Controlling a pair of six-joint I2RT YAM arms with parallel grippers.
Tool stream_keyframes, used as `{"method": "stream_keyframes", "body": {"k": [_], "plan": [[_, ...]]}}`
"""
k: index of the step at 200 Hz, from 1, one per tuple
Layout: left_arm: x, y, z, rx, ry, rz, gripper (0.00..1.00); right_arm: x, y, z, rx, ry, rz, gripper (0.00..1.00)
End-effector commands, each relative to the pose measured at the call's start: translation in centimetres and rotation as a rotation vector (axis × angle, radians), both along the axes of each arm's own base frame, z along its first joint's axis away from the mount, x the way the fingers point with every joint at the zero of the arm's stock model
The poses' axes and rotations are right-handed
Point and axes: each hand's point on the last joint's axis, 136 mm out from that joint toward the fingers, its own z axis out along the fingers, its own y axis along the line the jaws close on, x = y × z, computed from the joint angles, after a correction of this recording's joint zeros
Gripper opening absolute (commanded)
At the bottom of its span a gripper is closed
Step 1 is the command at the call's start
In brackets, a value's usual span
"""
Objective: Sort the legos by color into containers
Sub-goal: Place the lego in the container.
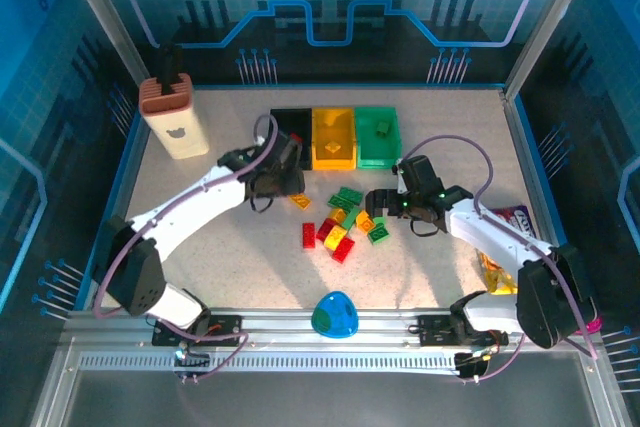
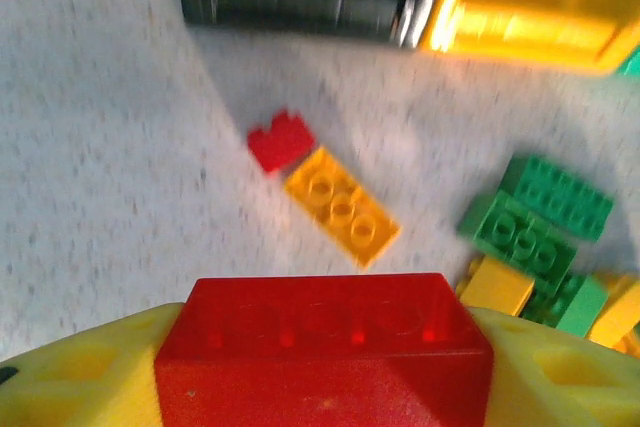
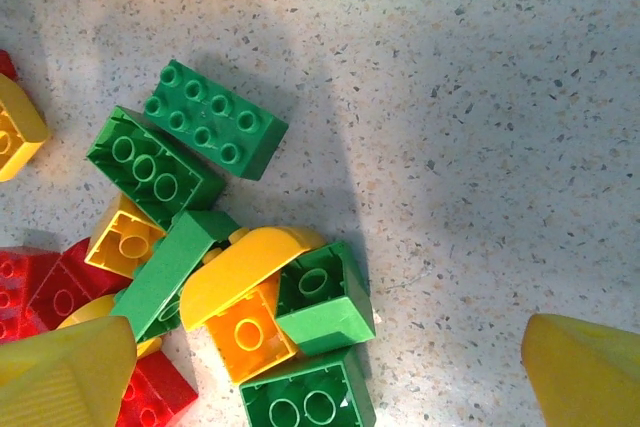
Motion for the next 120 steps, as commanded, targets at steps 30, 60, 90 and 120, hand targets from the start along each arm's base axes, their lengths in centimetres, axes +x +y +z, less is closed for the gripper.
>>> {"method": "stream_keyframes", "body": {"k": [30, 60, 90, 120], "plan": [[9.1, 0.5, 1.3, 0.013, -0.054, -0.016, 0.53, -1.5, -1.1, 0.1, 0.004, -0.005, -0.016, 1.00], [13.1, 1.2, 0.1, 0.025, -0.026, 0.003, 0.52, -2.0, -1.4, -0.1, 0.002, -0.002, -0.012, 1.00], [15.9, 1.8, -0.1, 0.023, -0.025, 0.016, 0.56, -2.0, -1.3, 0.4, 0.000, -0.004, 0.000, 1.00], [16.0, 1.1, 2.4, -0.013, -0.090, -0.012, 0.94, -2.0, -0.6, 1.4, 0.024, -0.019, 0.031, 1.00]]}}
